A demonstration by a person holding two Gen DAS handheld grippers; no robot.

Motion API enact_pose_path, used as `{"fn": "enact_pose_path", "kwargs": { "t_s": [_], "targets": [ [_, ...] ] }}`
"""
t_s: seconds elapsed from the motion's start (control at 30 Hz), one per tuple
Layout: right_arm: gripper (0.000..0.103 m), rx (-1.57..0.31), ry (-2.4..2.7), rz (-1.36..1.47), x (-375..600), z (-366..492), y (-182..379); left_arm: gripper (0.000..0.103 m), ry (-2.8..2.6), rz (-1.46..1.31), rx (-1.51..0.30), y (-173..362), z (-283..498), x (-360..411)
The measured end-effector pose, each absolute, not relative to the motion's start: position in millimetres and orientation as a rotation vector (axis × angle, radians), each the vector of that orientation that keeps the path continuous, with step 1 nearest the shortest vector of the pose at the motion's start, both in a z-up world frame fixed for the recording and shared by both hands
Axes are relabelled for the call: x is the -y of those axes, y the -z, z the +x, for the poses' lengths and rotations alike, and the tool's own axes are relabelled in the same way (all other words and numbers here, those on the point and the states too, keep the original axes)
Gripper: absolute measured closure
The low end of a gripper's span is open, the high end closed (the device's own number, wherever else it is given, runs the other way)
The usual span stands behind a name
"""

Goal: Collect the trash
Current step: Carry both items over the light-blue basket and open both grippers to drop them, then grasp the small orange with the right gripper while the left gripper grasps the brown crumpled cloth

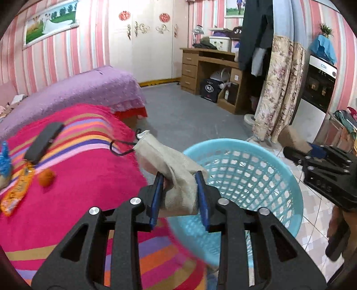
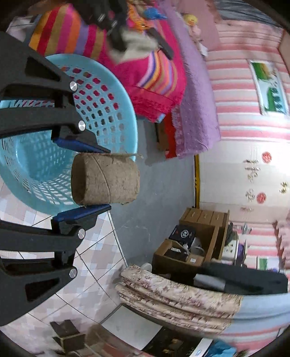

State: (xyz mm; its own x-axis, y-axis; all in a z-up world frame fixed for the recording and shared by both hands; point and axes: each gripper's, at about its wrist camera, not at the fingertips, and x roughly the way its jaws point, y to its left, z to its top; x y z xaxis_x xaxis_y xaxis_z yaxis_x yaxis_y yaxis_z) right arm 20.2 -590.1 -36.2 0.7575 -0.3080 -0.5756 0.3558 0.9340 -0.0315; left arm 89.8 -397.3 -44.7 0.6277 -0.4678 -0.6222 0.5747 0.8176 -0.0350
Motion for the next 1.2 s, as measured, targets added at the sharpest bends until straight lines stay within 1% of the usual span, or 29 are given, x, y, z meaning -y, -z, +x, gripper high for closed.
{"fn": "enact_pose_path", "kwargs": {
  "t_s": [0.03, 0.07, 0.1, 0.13, 0.2, 0.3, 0.4, 0.6, 0.63, 0.67, 0.7, 0.73, 0.77, 0.8, 0.87, 0.97, 1.2],
  "targets": [
    [0.06, -0.604, 0.369, 0.092, 592.1, 20.5, 37.1, 0.064, 0.614, 0.186, -0.674, 48.2, 91.3, 404.4],
    [0.06, -0.6, 0.372, 0.094, 592.4, 19.3, 38.3, 0.062, 0.615, 0.202, -0.685, 53.2, 94.4, 411.5],
    [0.06, -0.599, 0.375, 0.095, 593.8, 19.7, 38.7, 0.056, 0.606, 0.205, -0.684, 56.2, 95.4, 415.2],
    [0.06, -0.599, 0.377, 0.093, 592.3, 19.0, 38.9, 0.039, 0.605, 0.211, -0.69, 59.0, 98.5, 418.1],
    [0.06, -0.6, 0.374, 0.093, 591.9, 18.4, 40.1, 0.027, 0.596, 0.225, -0.705, 61.5, 104.1, 419.3],
    [0.06, -0.604, 0.37, 0.092, 587.0, 14.2, 39.6, 0.014, 0.562, 0.192, -0.669, 55.1, 108.5, 400.7],
    [0.06, -0.61, 0.361, 0.103, 584.5, 16.3, 41.7, 0.009, 0.519, 0.186, -0.626, 46.4, 111.5, 377.4],
    [0.058, -0.606, 0.342, 0.115, 571.3, 28.1, 44.0, 0.006, 0.455, 0.156, -0.594, 34.7, 115.9, 336.9],
    [0.053, -0.613, 0.345, 0.115, 569.6, 31.3, 46.5, 0.006, 0.449, 0.146, -0.601, 34.4, 117.8, 331.2],
    [0.039, -0.618, 0.362, 0.113, 568.5, 34.2, 49.7, 0.006, 0.446, 0.141, -0.606, 34.7, 119.2, 327.0],
    [0.033, -0.624, 0.367, 0.117, 567.9, 36.5, 51.8, 0.006, 0.438, 0.136, -0.611, 34.9, 120.4, 321.1],
    [0.023, -0.627, 0.372, 0.124, 567.7, 38.3, 54.1, 0.006, 0.432, 0.135, -0.611, 34.9, 120.7, 319.2],
    [0.02, -0.63, 0.388, 0.122, 567.5, 38.8, 54.7, 0.006, 0.423, 0.135, -0.612, 35.2, 120.9, 314.5],
    [0.019, -0.637, 0.41, 0.12, 566.5, 39.2, 54.4, 0.006, 0.419, 0.134, -0.614, 35.2, 121.1, 310.8],
    [0.011, -0.627, 0.435, 0.128, 563.7, 36.3, 52.0, 0.006, 0.414, 0.134, -0.615, 35.0, 119.3, 305.6],
    [0.005, -0.587, 0.457, 0.135, 553.2, 33.2, 43.6, 0.006, 0.404, 0.126, -0.609, 31.7, 114.1, 289.5],
    [0.005, -0.515, 0.426, 0.093, 497.8, 46.2, 18.6, 0.006, 0.33, 0.147, -0.59, 14.4, 98.0, 222.4]
  ]
}}
